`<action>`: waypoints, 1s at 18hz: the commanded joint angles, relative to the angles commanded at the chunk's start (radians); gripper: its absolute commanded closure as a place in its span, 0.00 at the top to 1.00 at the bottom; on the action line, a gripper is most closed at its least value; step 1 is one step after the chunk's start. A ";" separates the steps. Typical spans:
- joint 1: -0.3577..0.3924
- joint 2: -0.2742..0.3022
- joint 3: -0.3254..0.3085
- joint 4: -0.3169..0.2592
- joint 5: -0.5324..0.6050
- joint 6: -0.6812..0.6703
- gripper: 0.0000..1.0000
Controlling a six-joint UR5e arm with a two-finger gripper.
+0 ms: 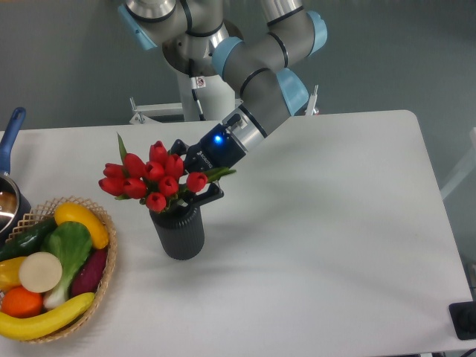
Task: Pick up the flowers from the vase
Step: 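Close the gripper around the tulip stems just below the blooms, then lift the gripped tulips straight up out of the black vase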
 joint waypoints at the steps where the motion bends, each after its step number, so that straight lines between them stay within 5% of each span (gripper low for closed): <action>1: 0.005 0.000 0.000 -0.002 0.000 -0.002 0.47; 18: 0.008 0.103 0.054 -0.002 -0.041 -0.241 0.47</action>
